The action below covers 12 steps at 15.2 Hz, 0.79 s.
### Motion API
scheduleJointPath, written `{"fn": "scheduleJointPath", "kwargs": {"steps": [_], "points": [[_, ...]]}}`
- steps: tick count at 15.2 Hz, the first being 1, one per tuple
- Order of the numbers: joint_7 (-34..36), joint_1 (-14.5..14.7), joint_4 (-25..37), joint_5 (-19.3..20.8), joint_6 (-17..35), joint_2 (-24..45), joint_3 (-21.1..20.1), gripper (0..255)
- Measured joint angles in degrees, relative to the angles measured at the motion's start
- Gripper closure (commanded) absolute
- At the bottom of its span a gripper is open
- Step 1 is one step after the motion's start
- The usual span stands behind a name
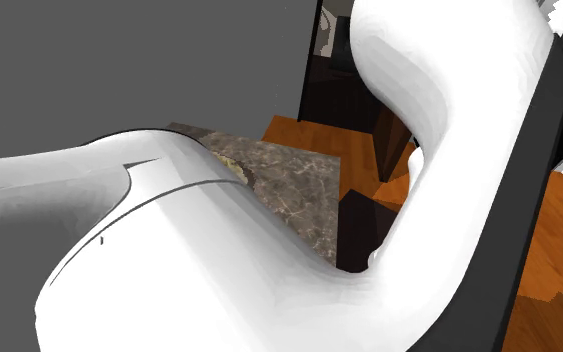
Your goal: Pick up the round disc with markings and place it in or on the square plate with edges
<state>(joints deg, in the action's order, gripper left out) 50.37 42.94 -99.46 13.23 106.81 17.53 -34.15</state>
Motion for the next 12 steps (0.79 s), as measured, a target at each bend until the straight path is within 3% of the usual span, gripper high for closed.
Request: {"fn": "scheduleJointPath", "kwargs": {"steps": [3,4,12], "points": [[0.0,0.0,-0.1,0.0,0.1,0.0,0.0,255],[0.0,0.0,-0.1,0.0,0.1,0.0,0.0,0],[-0.4,0.0,1.6,-0.3,-1.9,-0.4,-0.1,0]]}}
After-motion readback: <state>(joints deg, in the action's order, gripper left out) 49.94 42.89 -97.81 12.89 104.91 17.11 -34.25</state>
